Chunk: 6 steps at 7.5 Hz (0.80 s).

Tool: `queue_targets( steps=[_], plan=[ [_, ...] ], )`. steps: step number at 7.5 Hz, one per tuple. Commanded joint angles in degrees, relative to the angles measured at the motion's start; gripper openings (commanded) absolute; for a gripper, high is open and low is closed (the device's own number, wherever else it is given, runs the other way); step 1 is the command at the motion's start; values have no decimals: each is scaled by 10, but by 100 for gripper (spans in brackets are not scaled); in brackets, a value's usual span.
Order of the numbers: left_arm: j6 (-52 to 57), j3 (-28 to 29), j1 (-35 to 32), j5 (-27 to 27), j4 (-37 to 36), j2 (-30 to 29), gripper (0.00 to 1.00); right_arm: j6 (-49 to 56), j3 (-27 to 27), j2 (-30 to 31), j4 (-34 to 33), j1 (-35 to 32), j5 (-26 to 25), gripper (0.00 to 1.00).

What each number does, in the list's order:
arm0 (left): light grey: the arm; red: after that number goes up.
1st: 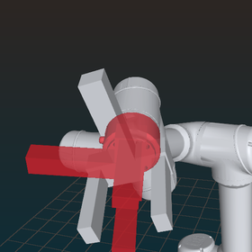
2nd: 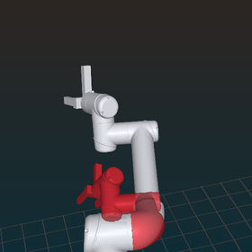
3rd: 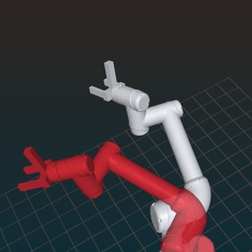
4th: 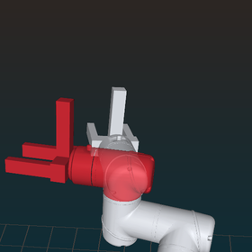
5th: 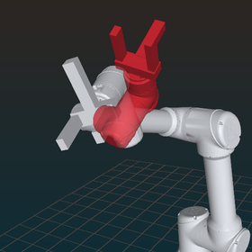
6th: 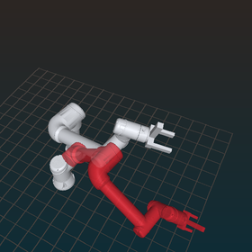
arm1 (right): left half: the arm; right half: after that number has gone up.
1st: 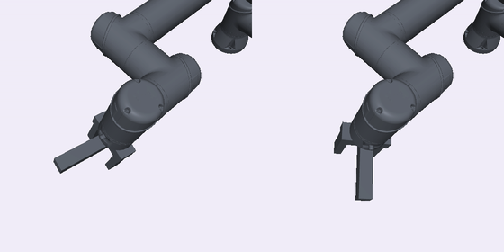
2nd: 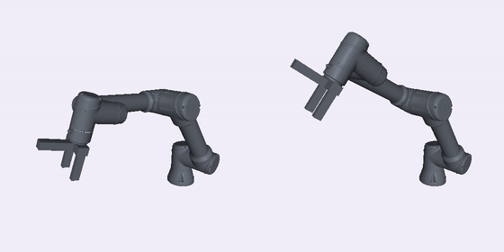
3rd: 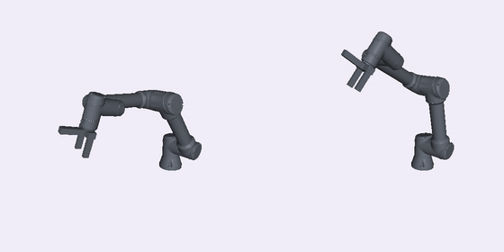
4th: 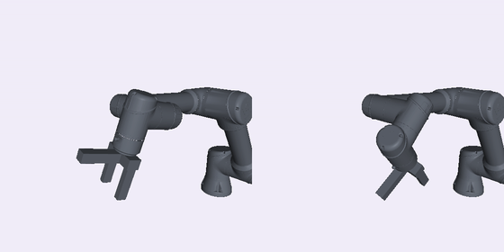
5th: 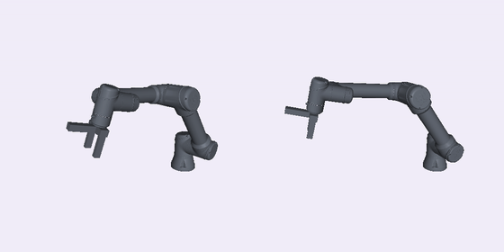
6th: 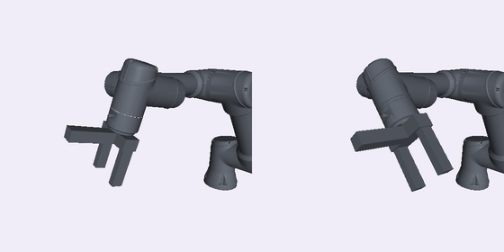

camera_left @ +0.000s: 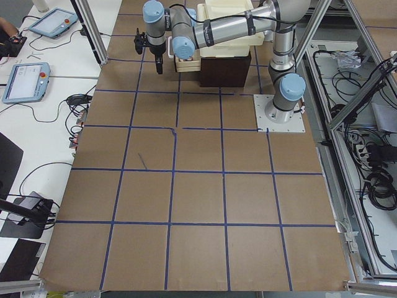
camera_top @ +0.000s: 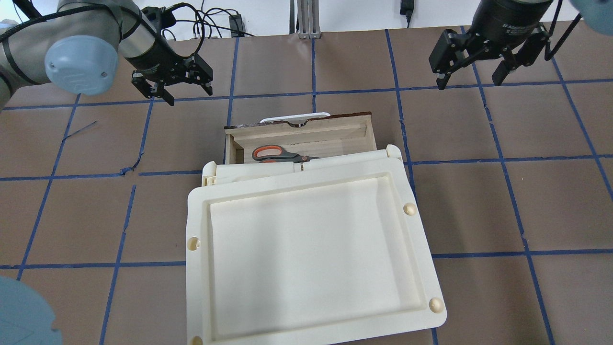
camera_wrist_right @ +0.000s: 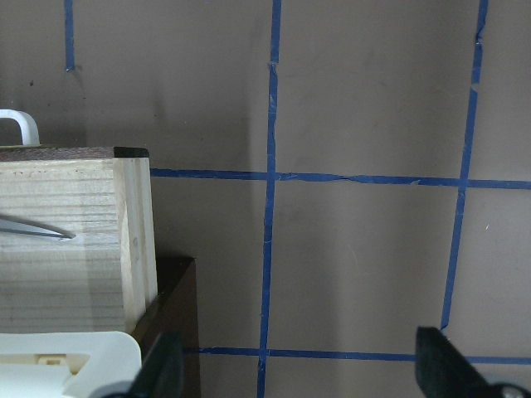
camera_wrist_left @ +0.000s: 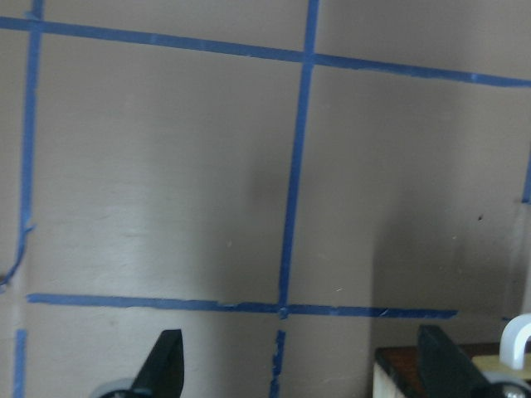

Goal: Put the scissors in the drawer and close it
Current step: 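Move the left gripper above the drawer front near its handle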

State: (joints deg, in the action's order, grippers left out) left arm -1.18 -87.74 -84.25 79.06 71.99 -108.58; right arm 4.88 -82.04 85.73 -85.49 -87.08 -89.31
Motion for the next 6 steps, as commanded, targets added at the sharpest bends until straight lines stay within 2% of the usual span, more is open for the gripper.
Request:
queue_targets(
  steps=[1,2,4,6],
  plan=[
    [-2,-12,-12,-13,-4,-14,100,-62,-1,3,9,0,-5,100],
    [-4,-11,-19,-12,-6,-24,100,-57,-1,2,18,4,4,100],
    [-4,-12,-21,-14,-28,-31,100,19,-3,11,13,5,3,100],
    [-6,-16,-22,-14,-19,-30,100,14,-12,14,8,8,4,100]
  ],
)
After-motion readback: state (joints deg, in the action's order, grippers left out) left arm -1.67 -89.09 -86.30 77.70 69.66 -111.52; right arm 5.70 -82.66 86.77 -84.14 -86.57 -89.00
